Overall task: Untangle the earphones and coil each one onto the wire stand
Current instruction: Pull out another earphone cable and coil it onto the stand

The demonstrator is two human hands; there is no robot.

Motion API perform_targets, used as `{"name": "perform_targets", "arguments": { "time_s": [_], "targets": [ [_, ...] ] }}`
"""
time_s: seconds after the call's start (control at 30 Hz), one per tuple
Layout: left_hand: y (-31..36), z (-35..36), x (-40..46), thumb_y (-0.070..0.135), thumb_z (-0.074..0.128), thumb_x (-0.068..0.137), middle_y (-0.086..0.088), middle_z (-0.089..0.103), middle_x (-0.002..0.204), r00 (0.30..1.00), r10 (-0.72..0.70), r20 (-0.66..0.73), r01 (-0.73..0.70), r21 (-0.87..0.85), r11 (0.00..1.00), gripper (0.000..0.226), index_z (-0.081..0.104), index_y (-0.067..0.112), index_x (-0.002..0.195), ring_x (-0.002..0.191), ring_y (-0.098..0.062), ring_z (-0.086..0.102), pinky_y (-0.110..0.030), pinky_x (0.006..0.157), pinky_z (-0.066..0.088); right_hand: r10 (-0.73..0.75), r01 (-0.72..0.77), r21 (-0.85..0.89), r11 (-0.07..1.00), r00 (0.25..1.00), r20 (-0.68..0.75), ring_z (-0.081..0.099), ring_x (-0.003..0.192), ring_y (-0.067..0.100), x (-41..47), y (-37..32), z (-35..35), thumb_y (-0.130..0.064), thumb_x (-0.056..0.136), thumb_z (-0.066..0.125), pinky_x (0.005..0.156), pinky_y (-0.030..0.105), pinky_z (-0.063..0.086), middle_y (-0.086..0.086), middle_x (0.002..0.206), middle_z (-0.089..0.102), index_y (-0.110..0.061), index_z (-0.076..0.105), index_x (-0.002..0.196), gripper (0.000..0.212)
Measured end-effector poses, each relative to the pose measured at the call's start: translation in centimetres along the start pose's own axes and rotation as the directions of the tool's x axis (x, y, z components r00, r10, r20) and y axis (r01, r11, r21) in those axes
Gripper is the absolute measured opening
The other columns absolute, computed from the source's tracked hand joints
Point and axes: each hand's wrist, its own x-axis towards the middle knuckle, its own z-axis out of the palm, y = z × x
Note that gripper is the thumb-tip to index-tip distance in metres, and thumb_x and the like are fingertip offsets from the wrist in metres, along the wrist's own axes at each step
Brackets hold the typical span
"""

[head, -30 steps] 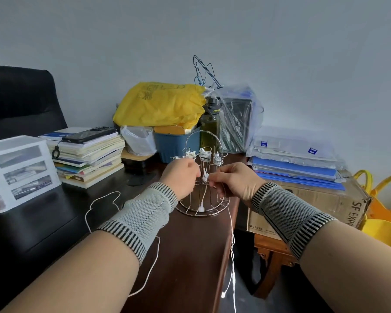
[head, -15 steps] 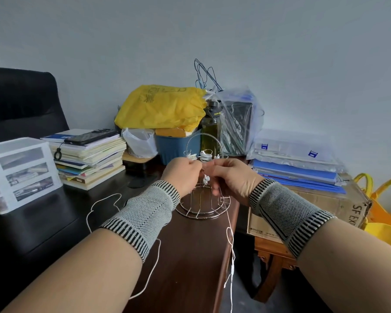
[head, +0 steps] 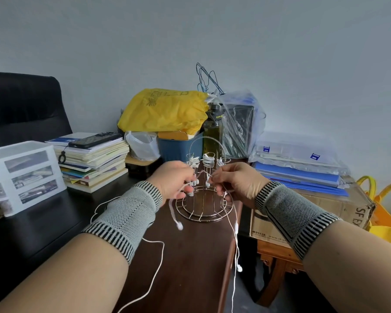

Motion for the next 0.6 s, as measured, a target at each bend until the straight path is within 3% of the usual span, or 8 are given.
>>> {"name": "perform_targets", "arguments": {
  "time_s": [0.07, 0.1, 0.17, 0.23, 0.33, 0.43, 0.5, 0.6],
  "targets": [
    [0.1, 0.6, -0.2, 0.008, 0.052, 0.086, -0.005, 0.065, 0.112, 0.992, 0.027, 0.125, -0.030, 0.021, 0.999, 0.033, 0.061, 0.017, 0.116, 0.099, -0.015, 0.063, -0.033, 0.079, 0.050, -0.036, 0.036, 0.021, 0.999, 0.999, 0.025, 0.050, 0.047, 0.016, 0.2, -0.7, 0.4, -0.003, 0.087, 0.060, 0.039, 0.019, 0.038, 0.008, 0.055, 0.054, -0.003, 0.062, 0.078, 0.009],
    [0.1, 1.0, -0.3, 0.008, 0.055, 0.082, -0.002, 0.065, 0.109, 0.983, 0.037, 0.178, -0.040, 0.013, 0.999, 0.031, 0.063, 0.019, 0.110, 0.106, -0.015, 0.060, -0.038, 0.087, 0.048, -0.049, 0.048, 0.028, 0.998, 0.998, 0.036, 0.050, 0.046, 0.016, 0.4, -0.9, 0.5, -0.003, 0.087, 0.060, 0.038, 0.020, 0.039, 0.008, 0.055, 0.054, -0.004, 0.062, 0.077, 0.010],
    [-0.2, 1.9, -0.4, 0.006, 0.060, 0.081, 0.005, 0.065, 0.097, 0.960, 0.045, 0.278, -0.053, 0.024, 0.998, 0.016, 0.059, 0.020, 0.088, 0.110, -0.015, 0.058, -0.047, 0.098, 0.040, -0.067, 0.064, 0.049, 0.997, 0.996, 0.051, 0.050, 0.045, 0.015, 0.6, -1.2, 0.7, -0.002, 0.088, 0.059, 0.037, 0.020, 0.040, 0.008, 0.054, 0.054, -0.004, 0.062, 0.074, 0.014],
    [-0.8, 2.7, -0.5, 0.003, 0.063, 0.085, 0.009, 0.065, 0.093, 0.940, 0.039, 0.338, -0.045, 0.010, 0.999, 0.022, 0.050, 0.021, 0.084, 0.109, -0.011, 0.058, -0.048, 0.100, 0.036, -0.084, 0.079, 0.086, 0.993, 0.995, 0.055, 0.050, 0.044, 0.015, 0.7, -1.4, 0.8, -0.001, 0.089, 0.056, 0.036, 0.019, 0.039, 0.009, 0.054, 0.052, -0.003, 0.062, 0.074, 0.017],
    [-1.4, 3.2, -0.6, 0.004, 0.065, 0.087, 0.010, 0.065, 0.085, 0.936, 0.036, 0.351, -0.027, -0.031, 0.999, 0.018, 0.055, 0.020, 0.089, 0.096, -0.009, 0.062, -0.046, 0.099, 0.039, -0.092, 0.084, 0.136, 0.987, 0.994, 0.057, 0.049, 0.046, 0.016, 0.5, -1.5, 0.7, 0.001, 0.089, 0.055, 0.035, 0.018, 0.039, 0.008, 0.054, 0.052, -0.002, 0.063, 0.075, 0.016],
    [-1.5, 2.8, -0.5, 0.010, 0.067, 0.088, 0.004, 0.053, 0.064, 0.953, 0.048, 0.298, -0.044, -0.019, 0.999, 0.007, 0.066, 0.014, 0.083, 0.065, -0.008, 0.053, -0.039, 0.088, 0.051, -0.068, 0.064, 0.163, 0.984, 0.998, 0.014, 0.048, 0.049, 0.018, 0.7, -1.1, 0.1, -0.001, 0.087, 0.059, 0.035, 0.018, 0.038, 0.012, 0.064, 0.056, -0.003, 0.064, 0.073, 0.015],
    [-1.3, 2.4, -0.3, 0.009, 0.066, 0.089, 0.005, 0.044, 0.054, 0.973, 0.049, 0.225, -0.037, -0.058, 0.998, 0.011, 0.064, 0.012, 0.078, 0.056, -0.008, 0.046, -0.033, 0.074, 0.052, -0.015, 0.018, 0.093, 0.995, 0.999, -0.029, 0.047, 0.050, 0.018, 0.9, -0.8, -0.4, -0.007, 0.085, 0.063, 0.036, 0.020, 0.038, 0.015, 0.074, 0.059, -0.006, 0.067, 0.075, 0.011],
    [-0.8, 1.5, 0.1, 0.010, 0.064, 0.090, 0.005, 0.041, 0.053, 0.988, 0.070, 0.135, -0.049, -0.150, 0.987, 0.021, 0.060, 0.014, 0.070, 0.054, -0.010, 0.042, -0.028, 0.065, 0.046, 0.055, -0.056, -0.023, 0.998, 0.998, -0.035, 0.042, 0.035, 0.008, 0.7, -0.5, -0.7, -0.012, 0.087, 0.064, 0.035, 0.018, 0.031, 0.005, 0.060, 0.060, -0.007, 0.066, 0.076, 0.012]
  ]
}}
